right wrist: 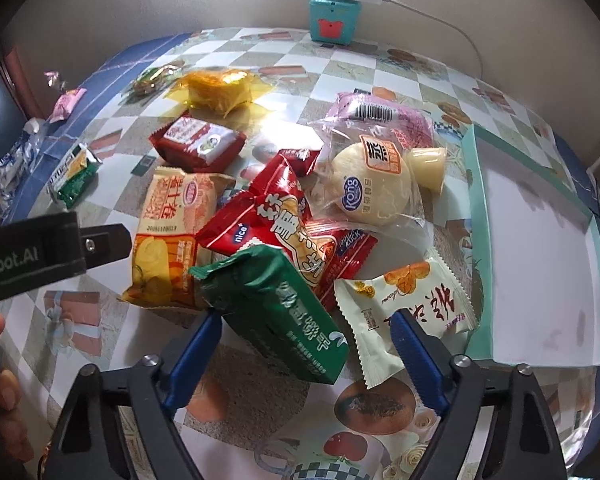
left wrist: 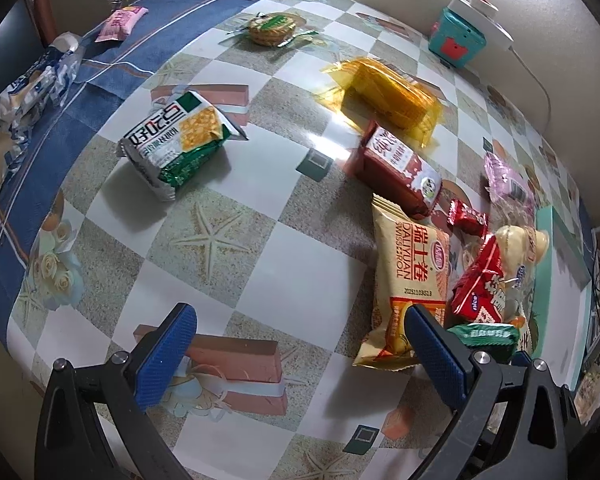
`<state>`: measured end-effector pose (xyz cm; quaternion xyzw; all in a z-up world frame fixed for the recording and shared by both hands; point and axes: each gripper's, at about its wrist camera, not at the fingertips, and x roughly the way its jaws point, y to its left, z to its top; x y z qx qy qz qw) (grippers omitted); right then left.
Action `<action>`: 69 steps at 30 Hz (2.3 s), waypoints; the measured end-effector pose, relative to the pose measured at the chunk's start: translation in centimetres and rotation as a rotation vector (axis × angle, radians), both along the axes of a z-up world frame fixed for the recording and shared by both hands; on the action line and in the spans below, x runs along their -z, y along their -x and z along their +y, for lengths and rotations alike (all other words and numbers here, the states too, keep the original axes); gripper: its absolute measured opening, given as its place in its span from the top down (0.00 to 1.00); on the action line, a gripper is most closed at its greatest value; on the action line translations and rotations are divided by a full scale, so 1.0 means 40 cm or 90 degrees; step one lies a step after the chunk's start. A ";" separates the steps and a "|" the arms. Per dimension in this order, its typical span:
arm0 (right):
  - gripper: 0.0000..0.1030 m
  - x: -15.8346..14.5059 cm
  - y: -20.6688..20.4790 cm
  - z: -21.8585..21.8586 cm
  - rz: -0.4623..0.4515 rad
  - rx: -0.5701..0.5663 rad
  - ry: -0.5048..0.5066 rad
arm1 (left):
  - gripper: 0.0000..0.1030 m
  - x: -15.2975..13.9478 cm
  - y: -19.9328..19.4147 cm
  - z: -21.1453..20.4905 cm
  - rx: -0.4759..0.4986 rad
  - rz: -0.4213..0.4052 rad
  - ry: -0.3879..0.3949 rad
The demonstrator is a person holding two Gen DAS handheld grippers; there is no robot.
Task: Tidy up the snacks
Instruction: 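Grasp the green biscuit pack with the right tool while the left tool grasps the yellow Swiss roll bag, then lift both packs and carry them over the white tray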
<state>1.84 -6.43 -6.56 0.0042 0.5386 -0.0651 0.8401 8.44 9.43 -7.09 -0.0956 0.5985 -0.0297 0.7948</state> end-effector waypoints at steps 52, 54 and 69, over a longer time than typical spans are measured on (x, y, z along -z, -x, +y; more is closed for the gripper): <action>0.50 0.036 0.017 -0.088 0.067 0.044 -0.116 | 0.62 0.051 0.006 -0.163 0.083 0.019 -0.009; 0.50 0.042 0.025 -0.085 0.075 0.043 -0.117 | 0.62 0.052 0.014 -0.159 0.081 0.019 -0.009; 0.58 0.031 0.072 -0.112 0.069 0.057 -0.132 | 0.63 0.032 0.070 -0.122 0.068 0.050 -0.011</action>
